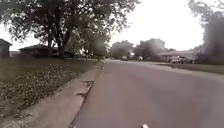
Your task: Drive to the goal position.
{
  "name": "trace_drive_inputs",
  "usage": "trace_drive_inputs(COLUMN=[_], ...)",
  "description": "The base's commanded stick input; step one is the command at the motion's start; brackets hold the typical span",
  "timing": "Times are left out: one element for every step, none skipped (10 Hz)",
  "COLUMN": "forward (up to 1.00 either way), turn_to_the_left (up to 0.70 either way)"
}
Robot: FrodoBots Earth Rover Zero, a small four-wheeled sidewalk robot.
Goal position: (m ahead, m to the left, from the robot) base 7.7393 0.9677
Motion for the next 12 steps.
trace_drive_inputs(forward=[1.0, 1.0, 1.0, 1.0, 1.0, 1.0, 1.0, 1.0, 1.0, 1.0, 1.0, 1.0], turn_to_the_left=[0.0, 0.0, 0.0, 0.28, 0.36, 0.28, 0.18, 0.08, 0.03, 0.0, 0.0, 0.0])
